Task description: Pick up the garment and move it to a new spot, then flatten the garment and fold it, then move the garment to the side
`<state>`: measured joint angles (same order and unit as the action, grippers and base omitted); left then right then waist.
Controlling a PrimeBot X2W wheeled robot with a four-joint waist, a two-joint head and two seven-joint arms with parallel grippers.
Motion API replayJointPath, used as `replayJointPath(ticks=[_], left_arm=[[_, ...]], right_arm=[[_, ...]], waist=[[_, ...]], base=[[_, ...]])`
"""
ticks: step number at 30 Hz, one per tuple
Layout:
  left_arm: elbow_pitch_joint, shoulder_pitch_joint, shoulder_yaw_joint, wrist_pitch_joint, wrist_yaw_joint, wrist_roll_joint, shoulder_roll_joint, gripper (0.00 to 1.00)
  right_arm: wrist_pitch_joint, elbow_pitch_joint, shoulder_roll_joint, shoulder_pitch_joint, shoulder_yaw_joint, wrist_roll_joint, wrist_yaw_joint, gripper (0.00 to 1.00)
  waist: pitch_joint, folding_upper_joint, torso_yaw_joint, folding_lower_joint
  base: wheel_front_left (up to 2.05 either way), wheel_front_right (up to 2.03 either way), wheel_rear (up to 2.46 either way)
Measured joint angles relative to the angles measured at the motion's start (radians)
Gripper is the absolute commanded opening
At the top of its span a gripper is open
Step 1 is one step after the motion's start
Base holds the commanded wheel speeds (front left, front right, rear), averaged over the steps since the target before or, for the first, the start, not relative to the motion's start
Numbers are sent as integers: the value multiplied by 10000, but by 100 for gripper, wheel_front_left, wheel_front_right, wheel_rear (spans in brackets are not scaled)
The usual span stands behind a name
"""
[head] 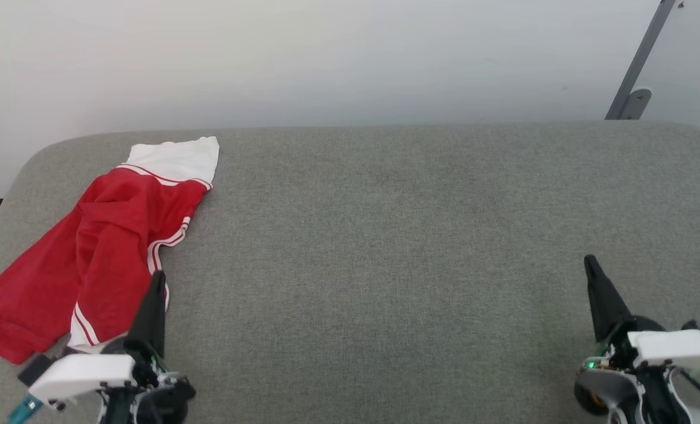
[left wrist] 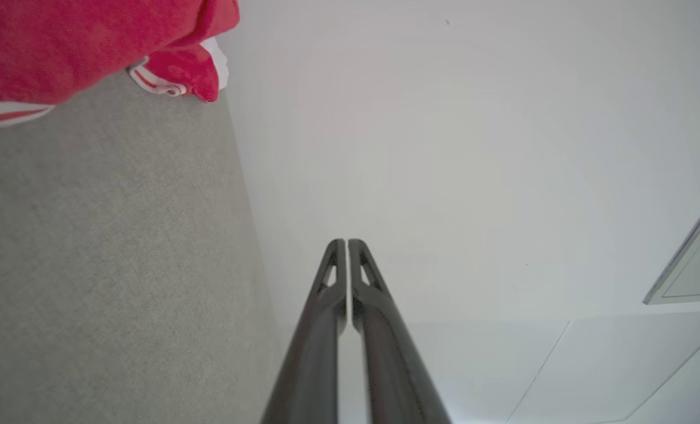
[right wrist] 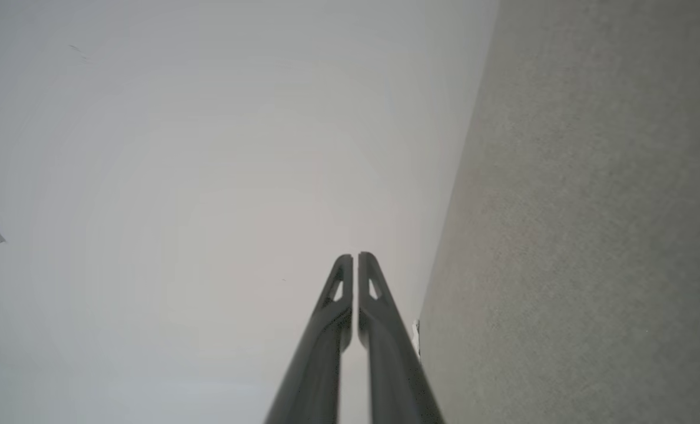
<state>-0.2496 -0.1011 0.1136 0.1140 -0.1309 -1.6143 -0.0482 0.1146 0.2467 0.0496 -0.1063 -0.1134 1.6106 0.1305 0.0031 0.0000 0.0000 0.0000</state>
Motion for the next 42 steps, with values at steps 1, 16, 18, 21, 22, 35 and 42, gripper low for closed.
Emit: replayJointPath(ticks=[1,16,18,21,22,35,42], left_arm=[[-67,56,-2,0,0,0,27,100],[-443,215,-167,-523,2,736,-117,100],[-468,204,-203,-619,2,968,-192,100],[-479,151,-242,-759,2,1536,-259,100],[-479,101,-253,-803,2,1758,-268,100],[-441,-22,-221,-1329,75,4844,-418,100],[-305,-90,-136,-1590,84,6318,-397,100]], right_arm=[[0,82,-8,48,0,0,0,100],[-201,481,226,106,115,-393,-13,100],[-318,483,326,90,194,-600,-13,100],[-531,491,529,49,353,-945,-13,100],[-591,499,589,6,414,-1055,-13,100],[-1310,836,1298,-501,1101,-3103,-13,100],[-1572,876,1522,-693,1181,-4211,-13,100]], waist=[[0,0,0,0],[9,0,4,0],[14,0,5,0],[30,0,7,0],[36,0,8,0],[100,0,-3,0],[137,0,-14,0]], base=[[0,0,0],[0,0,0],[0,0,0],[0,0,0],[0,0,0],[0,0,0],[0,0,0]])
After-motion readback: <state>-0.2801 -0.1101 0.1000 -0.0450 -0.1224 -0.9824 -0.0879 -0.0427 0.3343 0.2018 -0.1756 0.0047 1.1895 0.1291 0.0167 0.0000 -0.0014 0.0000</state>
